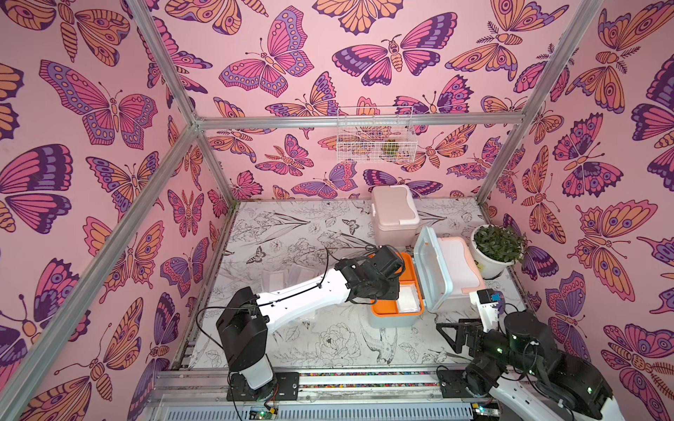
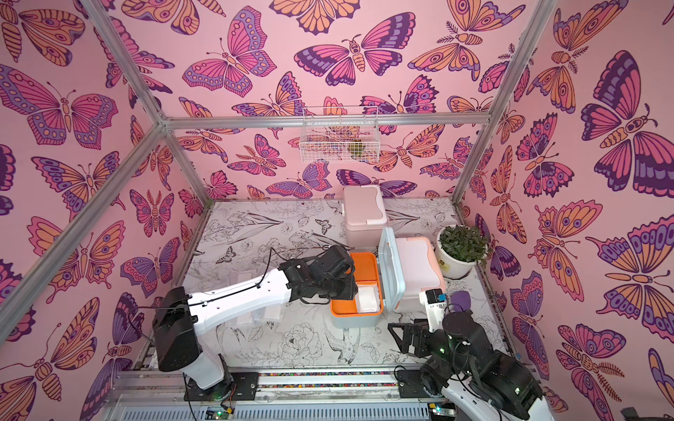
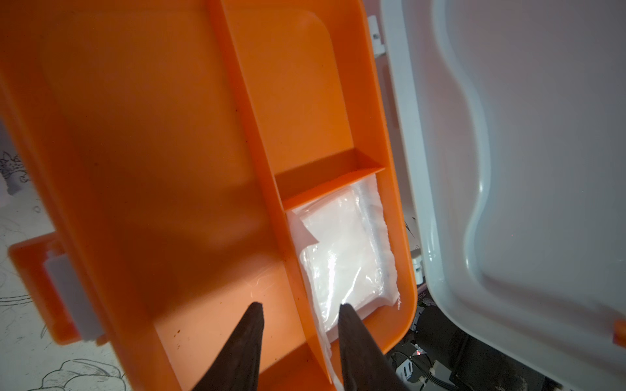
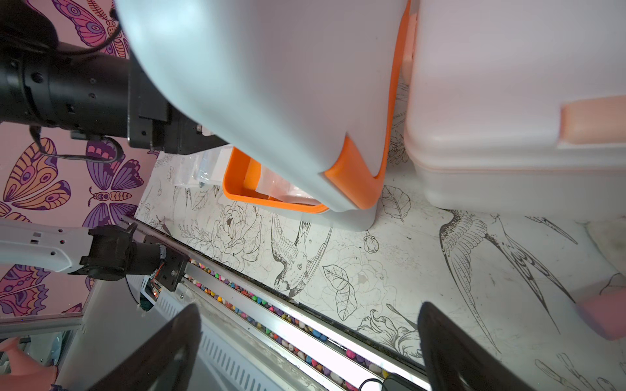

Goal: Open first aid kits and take out gauze
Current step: Pick up the gauze from the first aid kit.

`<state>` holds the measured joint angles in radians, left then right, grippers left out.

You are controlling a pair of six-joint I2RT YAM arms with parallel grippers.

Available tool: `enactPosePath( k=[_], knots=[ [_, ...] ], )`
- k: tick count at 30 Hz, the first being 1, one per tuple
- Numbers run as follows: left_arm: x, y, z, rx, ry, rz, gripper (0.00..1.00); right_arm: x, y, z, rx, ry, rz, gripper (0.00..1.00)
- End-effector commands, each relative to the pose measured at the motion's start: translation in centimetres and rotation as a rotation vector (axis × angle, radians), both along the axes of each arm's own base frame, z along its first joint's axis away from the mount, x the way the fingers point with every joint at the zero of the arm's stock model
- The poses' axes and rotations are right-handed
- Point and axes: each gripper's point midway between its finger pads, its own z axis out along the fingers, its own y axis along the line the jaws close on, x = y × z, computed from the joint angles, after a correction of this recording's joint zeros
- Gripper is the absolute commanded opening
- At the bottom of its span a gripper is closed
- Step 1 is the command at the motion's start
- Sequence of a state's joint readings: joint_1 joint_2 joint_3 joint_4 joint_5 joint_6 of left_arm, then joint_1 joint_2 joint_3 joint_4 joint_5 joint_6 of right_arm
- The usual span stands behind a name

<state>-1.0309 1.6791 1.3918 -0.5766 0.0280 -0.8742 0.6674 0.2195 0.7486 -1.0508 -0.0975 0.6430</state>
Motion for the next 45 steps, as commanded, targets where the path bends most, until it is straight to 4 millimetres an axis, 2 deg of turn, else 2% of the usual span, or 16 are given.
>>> enactPosePath(
  k=[1, 11, 16, 19, 25, 31, 35, 36, 41, 45],
  knots=[
    [0.4, -0.3, -0.5, 0.022, 0.0, 0.017, 0.35, 0.4, 0.1, 0.3, -0.008, -0.018, 0.003, 0.99],
    [0.3, -1.6, -1.9, 0.036, 0.033, -0.026, 0.15, 0.4, 0.7, 0.2, 0.011, -0.011, 0.022, 0.99],
    [0.2, -1.5, -1.4, 0.028, 0.025, -0.032, 0.0, 0.4, 0.6, 0.2, 0.013, -0.013, 0.015, 0.99],
    [0.3, -1.4, -0.1, 0.006, -0.001, -0.037, 0.0, 0.5, 0.6, 0.2, 0.012, -0.014, 0.008, 0.99],
    [0.3, -0.2, 4.7, -0.101, -0.091, -0.06, 0.0, 0.7, 0.5, 0.0, 0.008, -0.007, -0.005, 0.99],
    [-0.2, 3.1, 7.0, -0.203, -0.118, -0.079, 0.0, 0.8, 0.4, 0.0, 0.004, -0.002, -0.014, 0.99],
    [-0.3, 7.3, 7.0, -0.218, -0.108, -0.035, 0.0, 1.0, -0.2, -0.1, -0.008, 0.0, -0.052, 0.99],
    [-0.3, 8.7, 7.5, -0.232, -0.12, -0.013, 0.0, 1.1, -0.4, -0.1, -0.012, 0.0, -0.064, 0.99],
    [-0.6, 14.7, 5.6, -0.193, -0.099, 0.08, 0.0, 1.3, -0.8, 0.0, -0.015, -0.006, -0.088, 0.99],
    [-0.6, 17.4, 3.4, -0.169, -0.046, 0.126, 0.0, 1.4, -0.8, -0.2, -0.023, 0.001, -0.094, 0.99]
  ],
)
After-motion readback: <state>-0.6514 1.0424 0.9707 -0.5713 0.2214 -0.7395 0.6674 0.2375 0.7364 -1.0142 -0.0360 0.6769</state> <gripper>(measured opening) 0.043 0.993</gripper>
